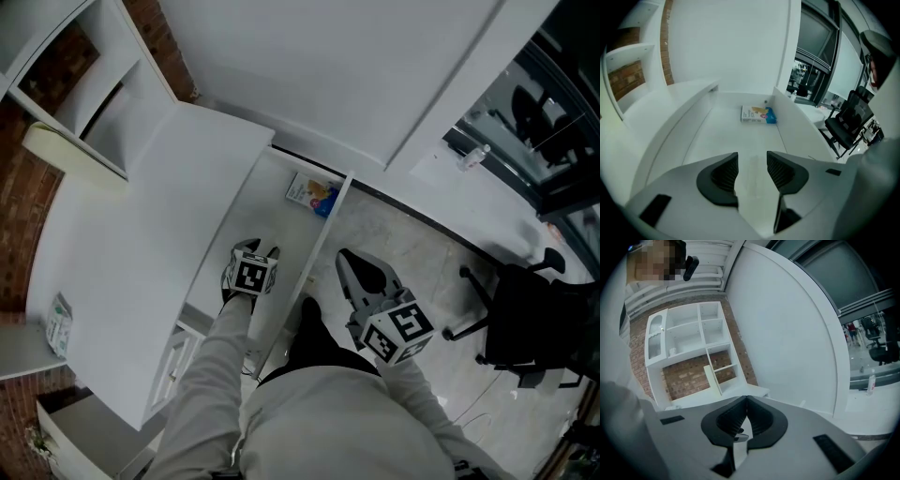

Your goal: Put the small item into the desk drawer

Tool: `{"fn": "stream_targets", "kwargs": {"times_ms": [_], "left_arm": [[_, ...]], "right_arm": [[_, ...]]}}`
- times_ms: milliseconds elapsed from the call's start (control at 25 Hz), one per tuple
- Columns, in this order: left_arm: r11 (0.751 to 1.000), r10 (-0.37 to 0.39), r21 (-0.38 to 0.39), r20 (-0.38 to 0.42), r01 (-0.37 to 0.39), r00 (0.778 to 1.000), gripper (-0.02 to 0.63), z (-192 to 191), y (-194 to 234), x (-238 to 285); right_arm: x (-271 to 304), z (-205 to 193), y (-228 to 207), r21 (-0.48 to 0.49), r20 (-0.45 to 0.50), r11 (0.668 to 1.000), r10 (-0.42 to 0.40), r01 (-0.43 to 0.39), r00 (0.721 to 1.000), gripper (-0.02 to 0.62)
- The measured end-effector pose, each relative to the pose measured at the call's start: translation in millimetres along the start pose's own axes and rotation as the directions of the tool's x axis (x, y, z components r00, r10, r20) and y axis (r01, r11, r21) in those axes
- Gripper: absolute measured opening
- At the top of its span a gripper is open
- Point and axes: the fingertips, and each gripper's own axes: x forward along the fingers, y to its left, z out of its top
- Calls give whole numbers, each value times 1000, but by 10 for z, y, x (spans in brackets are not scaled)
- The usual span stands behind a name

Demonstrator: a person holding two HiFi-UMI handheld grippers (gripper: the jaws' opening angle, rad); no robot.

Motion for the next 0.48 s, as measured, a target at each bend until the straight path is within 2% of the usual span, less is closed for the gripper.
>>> {"fn": "stream_targets", "kwargs": {"times_ms": [200, 480], "left_arm": [[998, 60, 7, 162, -61, 985, 197, 385, 86, -482], [992, 125, -31, 351, -122, 928, 158, 665, 140, -1163]], "right_arm": [[-27, 10, 66, -11, 10, 1000, 17, -16, 1000, 28], [-104, 65, 175, -38, 36, 999, 30, -29, 999, 28]]}}
